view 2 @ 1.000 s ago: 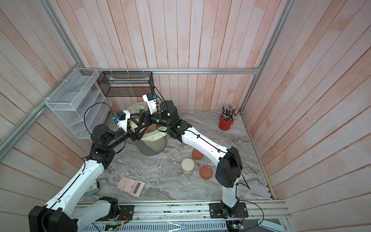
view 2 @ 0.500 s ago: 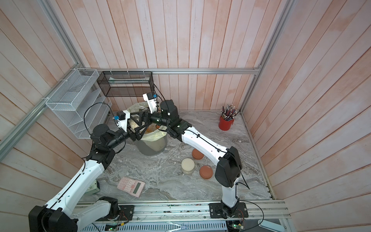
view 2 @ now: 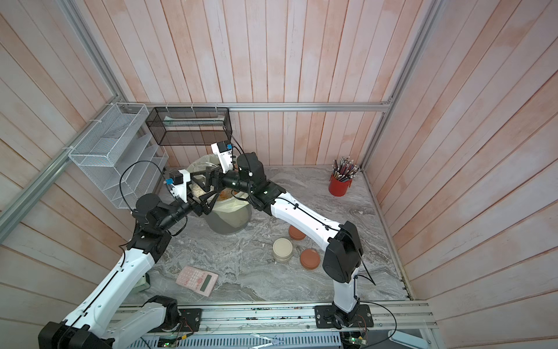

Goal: Empty expired oatmeal from jars
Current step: Pour the expired oatmeal into the trash bin.

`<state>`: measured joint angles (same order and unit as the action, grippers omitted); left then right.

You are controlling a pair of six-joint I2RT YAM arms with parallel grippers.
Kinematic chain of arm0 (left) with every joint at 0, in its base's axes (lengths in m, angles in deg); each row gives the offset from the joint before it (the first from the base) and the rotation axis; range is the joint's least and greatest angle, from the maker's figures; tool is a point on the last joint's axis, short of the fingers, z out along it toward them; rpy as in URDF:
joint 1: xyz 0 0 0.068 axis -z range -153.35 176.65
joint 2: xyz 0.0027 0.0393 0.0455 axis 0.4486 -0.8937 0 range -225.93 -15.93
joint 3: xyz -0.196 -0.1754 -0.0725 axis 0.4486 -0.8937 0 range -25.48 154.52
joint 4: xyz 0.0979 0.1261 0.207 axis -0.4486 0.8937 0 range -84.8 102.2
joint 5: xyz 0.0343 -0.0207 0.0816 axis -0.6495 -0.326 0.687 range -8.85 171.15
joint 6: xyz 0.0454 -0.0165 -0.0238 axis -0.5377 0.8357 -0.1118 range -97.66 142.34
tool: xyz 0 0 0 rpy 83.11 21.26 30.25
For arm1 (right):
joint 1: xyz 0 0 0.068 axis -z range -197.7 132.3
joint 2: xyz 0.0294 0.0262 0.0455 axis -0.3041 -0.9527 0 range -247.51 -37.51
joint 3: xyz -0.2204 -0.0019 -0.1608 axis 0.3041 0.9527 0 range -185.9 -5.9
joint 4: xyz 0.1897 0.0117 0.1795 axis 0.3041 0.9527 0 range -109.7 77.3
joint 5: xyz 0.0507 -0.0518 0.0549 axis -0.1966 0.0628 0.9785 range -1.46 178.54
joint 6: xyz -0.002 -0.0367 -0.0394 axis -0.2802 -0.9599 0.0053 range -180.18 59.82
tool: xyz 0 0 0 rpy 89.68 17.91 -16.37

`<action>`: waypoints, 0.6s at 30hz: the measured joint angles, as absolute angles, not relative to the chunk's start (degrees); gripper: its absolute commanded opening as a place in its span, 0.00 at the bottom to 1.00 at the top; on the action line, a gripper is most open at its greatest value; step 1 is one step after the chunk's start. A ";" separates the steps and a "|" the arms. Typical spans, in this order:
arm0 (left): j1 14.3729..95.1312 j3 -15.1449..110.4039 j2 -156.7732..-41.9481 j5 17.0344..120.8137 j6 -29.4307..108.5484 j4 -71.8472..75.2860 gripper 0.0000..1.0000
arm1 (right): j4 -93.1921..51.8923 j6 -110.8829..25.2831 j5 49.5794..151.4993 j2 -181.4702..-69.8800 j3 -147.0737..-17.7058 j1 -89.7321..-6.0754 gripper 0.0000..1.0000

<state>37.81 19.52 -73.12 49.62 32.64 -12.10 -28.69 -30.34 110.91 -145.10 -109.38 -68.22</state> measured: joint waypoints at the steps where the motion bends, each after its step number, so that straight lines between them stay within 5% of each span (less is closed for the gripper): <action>1: 37.75 19.21 -72.46 49.91 33.47 -12.45 1.00 | -28.67 -30.12 110.41 -145.10 -109.29 -68.09 0.49; 18: 37.33 15.50 -62.59 53.67 48.99 -10.00 1.00 | -29.76 -24.85 101.27 -145.21 -108.68 -67.35 0.47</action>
<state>37.33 15.50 -62.59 53.67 48.99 -10.00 -29.76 -24.85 101.27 -145.21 -108.68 -67.35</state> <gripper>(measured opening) 0.999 0.882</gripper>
